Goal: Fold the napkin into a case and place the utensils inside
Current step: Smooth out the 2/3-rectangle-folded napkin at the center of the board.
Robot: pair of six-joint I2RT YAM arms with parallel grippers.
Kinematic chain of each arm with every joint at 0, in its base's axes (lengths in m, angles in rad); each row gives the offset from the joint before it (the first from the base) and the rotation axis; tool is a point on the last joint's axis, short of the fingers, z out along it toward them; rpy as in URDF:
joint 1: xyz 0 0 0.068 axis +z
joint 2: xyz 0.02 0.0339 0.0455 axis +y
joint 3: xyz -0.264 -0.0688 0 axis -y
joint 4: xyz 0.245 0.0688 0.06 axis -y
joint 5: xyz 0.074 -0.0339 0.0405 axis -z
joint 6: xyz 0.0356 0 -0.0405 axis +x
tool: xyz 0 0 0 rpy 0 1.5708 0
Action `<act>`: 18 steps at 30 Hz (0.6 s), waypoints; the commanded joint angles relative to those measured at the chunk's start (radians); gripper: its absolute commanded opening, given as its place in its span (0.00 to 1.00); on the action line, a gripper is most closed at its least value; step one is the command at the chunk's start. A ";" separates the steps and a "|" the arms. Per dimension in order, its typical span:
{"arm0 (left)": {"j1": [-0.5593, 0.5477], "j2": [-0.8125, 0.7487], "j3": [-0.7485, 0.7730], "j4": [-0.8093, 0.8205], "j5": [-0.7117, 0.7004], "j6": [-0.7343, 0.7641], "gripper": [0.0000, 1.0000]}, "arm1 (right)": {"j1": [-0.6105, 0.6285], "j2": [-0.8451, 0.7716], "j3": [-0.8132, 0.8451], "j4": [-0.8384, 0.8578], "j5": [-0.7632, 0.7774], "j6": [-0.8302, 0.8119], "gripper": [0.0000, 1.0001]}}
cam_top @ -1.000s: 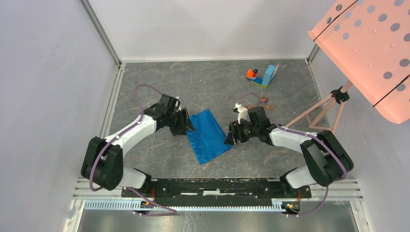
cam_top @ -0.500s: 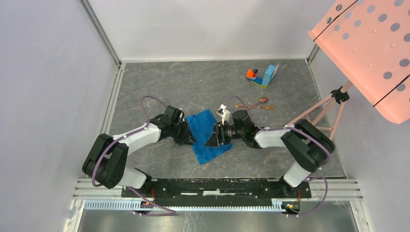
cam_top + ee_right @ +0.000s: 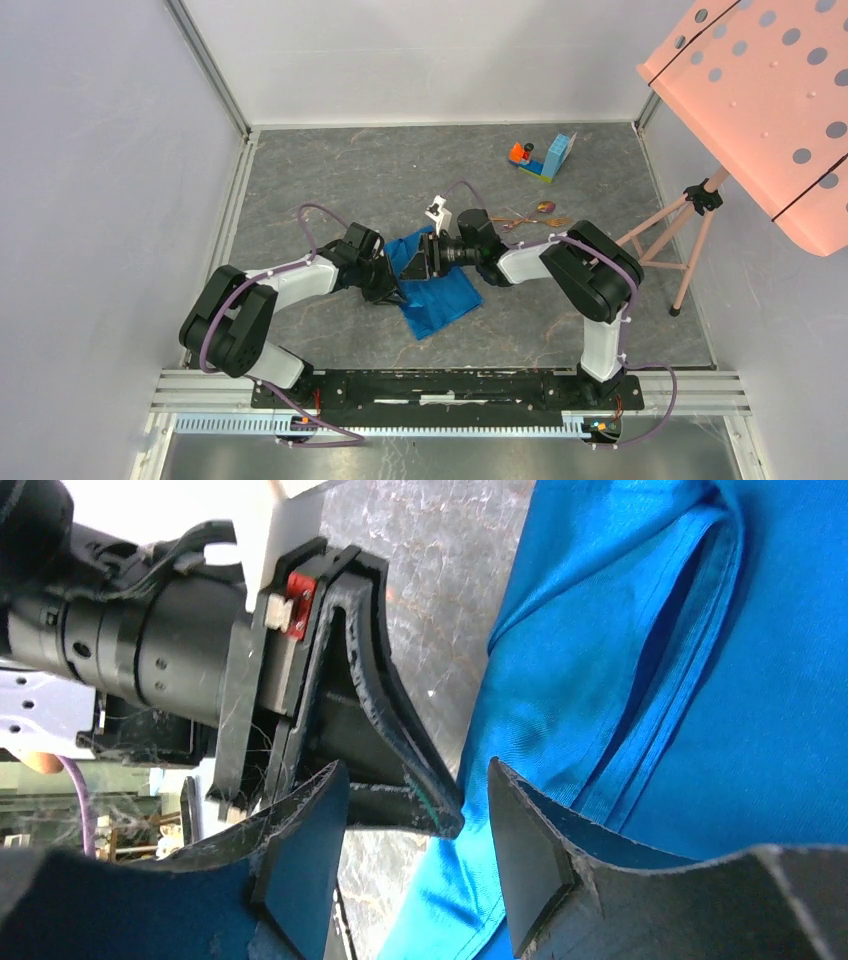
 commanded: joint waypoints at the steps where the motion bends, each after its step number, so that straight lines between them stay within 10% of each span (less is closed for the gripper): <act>1: -0.004 0.018 -0.016 -0.005 -0.041 -0.003 0.26 | -0.012 0.047 0.070 0.017 0.001 -0.007 0.60; 18: -0.004 0.018 -0.030 0.005 -0.040 0.002 0.25 | -0.055 0.162 0.202 -0.094 -0.011 -0.100 0.62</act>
